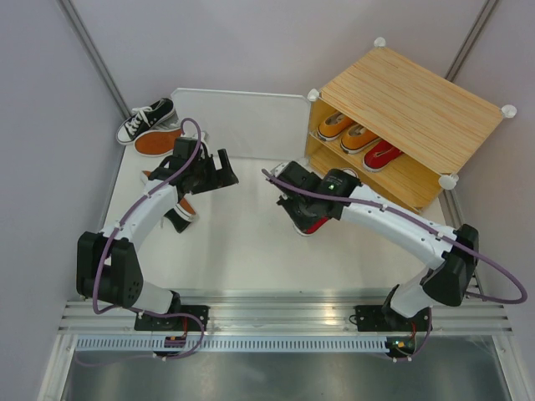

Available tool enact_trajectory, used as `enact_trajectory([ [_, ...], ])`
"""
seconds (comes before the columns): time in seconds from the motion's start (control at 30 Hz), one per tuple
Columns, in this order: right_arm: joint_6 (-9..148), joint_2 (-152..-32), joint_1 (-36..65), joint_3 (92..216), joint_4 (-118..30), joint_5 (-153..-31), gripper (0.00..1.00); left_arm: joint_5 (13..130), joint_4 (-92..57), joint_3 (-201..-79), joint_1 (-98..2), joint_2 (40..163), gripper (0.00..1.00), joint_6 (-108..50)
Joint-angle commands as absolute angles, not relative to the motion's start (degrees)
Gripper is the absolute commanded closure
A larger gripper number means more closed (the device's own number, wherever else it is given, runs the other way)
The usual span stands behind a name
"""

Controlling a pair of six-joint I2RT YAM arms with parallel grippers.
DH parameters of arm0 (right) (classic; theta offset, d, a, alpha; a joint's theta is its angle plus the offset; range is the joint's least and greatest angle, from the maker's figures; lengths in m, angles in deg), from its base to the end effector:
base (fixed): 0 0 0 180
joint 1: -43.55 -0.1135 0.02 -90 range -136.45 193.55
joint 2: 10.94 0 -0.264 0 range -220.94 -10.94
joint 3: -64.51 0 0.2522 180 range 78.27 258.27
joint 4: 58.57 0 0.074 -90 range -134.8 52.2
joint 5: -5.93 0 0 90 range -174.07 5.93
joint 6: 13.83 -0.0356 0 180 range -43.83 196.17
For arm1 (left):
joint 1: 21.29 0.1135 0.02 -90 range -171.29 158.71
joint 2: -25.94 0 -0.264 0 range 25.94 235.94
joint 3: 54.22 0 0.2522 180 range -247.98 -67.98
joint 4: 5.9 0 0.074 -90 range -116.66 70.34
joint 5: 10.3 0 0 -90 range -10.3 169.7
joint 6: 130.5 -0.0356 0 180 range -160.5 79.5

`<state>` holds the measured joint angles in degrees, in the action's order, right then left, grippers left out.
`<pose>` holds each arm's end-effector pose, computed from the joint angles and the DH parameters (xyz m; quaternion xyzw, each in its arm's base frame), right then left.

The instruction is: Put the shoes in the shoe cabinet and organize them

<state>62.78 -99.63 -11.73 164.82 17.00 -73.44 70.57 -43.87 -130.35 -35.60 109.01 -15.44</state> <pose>0.1813 0.2501 0.3303 -0.3273 0.9134 0.0520 0.2362 0.3046 -0.0835 0.2680 -0.0559 0.9195 -0.1980 0.3351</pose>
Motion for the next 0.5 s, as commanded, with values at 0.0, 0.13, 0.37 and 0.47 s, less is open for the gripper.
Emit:
enact_trajectory([
  [0.0,66.4,-95.9,-7.7,167.4,24.4,-73.0,0.99,70.9,-43.8,-130.5,-35.3,108.3,0.01,-15.1],
  [0.13,69.9,-92.7,-2.8,166.3,26.0,-73.8,0.99,70.8,-43.8,-130.6,-35.2,108.3,0.01,-14.9],
  [0.37,73.7,-90.8,4.3,169.4,29.6,-75.1,0.99,70.2,-44.0,-130.6,-35.1,108.4,0.01,-14.7],
  [0.47,73.2,-90.7,4.9,171.3,30.9,-80.1,0.99,69.9,-44.0,-130.8,-35.1,108.4,0.01,-14.7],
])
